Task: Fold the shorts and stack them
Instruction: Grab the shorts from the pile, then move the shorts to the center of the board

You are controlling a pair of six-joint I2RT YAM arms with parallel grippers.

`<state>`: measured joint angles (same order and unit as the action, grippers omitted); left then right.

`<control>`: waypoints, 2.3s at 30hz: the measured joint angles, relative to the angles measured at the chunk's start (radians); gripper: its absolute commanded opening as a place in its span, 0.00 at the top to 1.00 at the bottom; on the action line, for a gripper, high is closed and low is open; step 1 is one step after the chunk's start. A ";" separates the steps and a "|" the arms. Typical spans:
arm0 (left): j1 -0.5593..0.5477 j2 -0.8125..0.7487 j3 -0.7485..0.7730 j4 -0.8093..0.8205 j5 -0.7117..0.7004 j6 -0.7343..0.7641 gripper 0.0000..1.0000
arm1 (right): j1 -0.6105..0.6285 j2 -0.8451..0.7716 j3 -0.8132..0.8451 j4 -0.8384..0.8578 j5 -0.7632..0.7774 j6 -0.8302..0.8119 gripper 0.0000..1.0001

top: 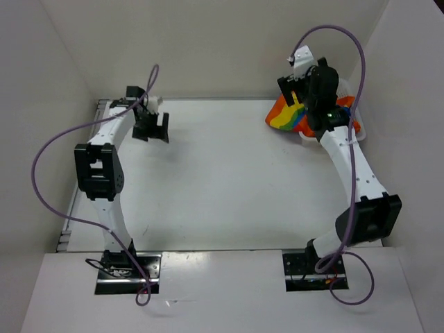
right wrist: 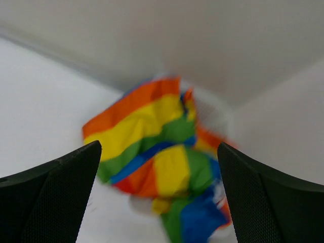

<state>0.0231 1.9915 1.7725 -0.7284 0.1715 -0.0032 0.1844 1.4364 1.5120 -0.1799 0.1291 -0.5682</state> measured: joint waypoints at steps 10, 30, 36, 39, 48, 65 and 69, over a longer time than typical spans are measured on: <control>-0.068 -0.031 0.031 -0.183 0.053 0.000 0.01 | -0.251 0.138 0.043 -0.314 0.167 0.473 0.00; -0.135 -0.099 0.012 -0.154 -0.045 0.000 0.01 | -0.507 0.105 -0.145 -0.318 -0.064 0.571 0.06; -0.135 -0.122 -0.025 -0.148 -0.076 0.000 0.01 | -0.521 0.127 -0.145 -0.289 -0.135 0.550 0.29; -0.135 -0.122 -0.028 -0.147 -0.081 0.000 0.01 | -0.521 0.166 -0.144 -0.277 -0.167 0.537 0.31; -0.135 -0.123 -0.033 -0.142 -0.082 0.000 0.01 | -0.509 0.248 -0.113 -0.276 -0.214 0.516 1.00; -0.146 -0.129 0.080 -0.139 -0.194 0.000 0.01 | -0.237 0.202 0.481 -0.207 -0.156 0.526 1.00; -0.158 -0.156 0.123 -0.131 -0.229 0.000 0.01 | -0.107 0.201 0.706 -0.181 -0.160 0.515 1.00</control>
<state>-0.1349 1.8351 1.8957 -0.8593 -0.0578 -0.0036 0.0772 1.6371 2.2177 -0.3607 -0.0311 -0.0532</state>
